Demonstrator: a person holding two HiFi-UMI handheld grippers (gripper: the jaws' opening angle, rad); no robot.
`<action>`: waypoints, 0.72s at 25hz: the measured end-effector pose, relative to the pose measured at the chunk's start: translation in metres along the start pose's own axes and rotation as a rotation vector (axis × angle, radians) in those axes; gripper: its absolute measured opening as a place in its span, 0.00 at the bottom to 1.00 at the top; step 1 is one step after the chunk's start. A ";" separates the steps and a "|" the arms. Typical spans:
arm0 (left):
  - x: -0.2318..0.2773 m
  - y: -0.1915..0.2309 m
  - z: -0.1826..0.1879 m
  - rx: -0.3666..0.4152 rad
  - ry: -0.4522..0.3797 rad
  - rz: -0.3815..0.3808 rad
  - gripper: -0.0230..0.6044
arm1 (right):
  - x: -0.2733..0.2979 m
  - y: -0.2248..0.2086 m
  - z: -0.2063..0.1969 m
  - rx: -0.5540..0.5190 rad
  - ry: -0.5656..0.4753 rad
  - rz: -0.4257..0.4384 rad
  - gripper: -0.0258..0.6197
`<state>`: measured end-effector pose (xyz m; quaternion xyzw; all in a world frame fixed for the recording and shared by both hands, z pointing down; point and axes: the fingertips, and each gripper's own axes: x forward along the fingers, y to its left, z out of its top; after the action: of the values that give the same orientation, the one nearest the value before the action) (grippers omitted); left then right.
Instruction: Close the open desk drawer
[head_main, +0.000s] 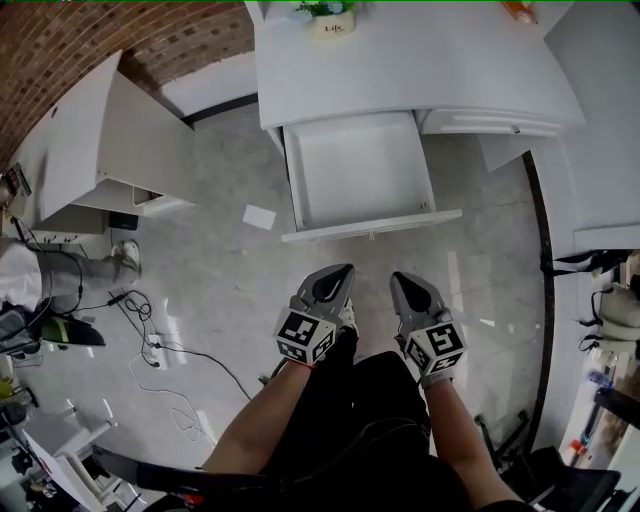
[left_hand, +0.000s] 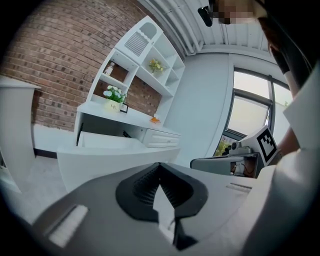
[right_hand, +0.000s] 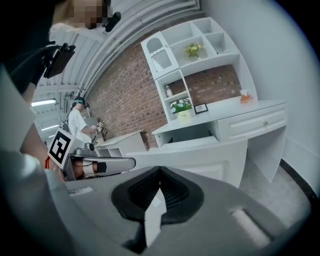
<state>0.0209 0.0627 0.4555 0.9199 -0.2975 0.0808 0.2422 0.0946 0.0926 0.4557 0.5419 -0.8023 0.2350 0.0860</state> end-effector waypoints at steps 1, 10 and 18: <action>0.002 0.003 -0.002 -0.005 0.002 0.003 0.03 | 0.004 -0.002 -0.001 -0.001 0.000 -0.004 0.04; 0.016 0.037 -0.013 -0.050 -0.014 0.068 0.03 | 0.039 -0.032 -0.009 0.037 -0.027 -0.049 0.04; 0.039 0.059 -0.040 -0.097 -0.039 0.112 0.03 | 0.079 -0.051 -0.031 0.018 -0.006 -0.032 0.04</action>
<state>0.0179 0.0210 0.5247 0.8904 -0.3569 0.0618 0.2757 0.1060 0.0265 0.5286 0.5563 -0.7915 0.2392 0.0825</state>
